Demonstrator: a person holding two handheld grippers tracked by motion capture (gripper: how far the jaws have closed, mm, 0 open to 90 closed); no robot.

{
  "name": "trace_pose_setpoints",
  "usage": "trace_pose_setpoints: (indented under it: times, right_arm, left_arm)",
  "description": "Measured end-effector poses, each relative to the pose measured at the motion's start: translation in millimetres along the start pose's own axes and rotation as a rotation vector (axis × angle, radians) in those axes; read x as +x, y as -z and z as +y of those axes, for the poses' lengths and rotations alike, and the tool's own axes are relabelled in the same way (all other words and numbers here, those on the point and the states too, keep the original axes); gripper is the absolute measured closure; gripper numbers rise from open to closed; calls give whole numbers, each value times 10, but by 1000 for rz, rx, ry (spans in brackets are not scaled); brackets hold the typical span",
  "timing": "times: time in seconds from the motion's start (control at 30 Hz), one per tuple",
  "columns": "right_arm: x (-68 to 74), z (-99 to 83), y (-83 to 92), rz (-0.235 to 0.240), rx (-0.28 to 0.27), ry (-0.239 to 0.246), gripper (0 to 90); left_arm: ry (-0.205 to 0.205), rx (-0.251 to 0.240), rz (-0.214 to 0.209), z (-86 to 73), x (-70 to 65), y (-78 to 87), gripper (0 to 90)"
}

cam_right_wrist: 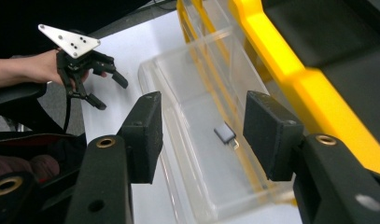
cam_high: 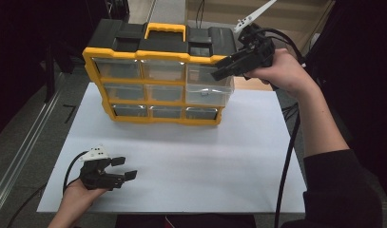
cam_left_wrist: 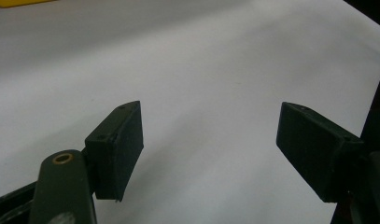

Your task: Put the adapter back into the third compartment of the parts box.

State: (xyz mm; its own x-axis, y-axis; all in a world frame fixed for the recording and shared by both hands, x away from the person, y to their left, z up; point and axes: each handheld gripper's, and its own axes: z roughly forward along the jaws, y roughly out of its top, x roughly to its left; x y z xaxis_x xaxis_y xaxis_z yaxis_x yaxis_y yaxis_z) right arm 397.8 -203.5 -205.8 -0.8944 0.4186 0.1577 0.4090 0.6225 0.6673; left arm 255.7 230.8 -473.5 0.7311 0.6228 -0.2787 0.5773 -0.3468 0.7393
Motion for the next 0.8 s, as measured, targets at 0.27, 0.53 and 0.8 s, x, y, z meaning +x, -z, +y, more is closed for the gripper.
trace_pose_setpoints:
  times: [0.27, 0.53, 0.8]
  right_arm:
    - [17, -191, 153, -28, -14, -7, 375]
    - [41, -401, 262, -53, -26, -12, 340]
    - [18, -627, 279, -48, -25, -13, 278]
  left_arm:
    - [9, -4, 3, -1, 3, 2, 244]
    - [-3, 3, -3, 8, -9, -5, 244]
    - [2, 1, 0, 9, -5, -12, 244]
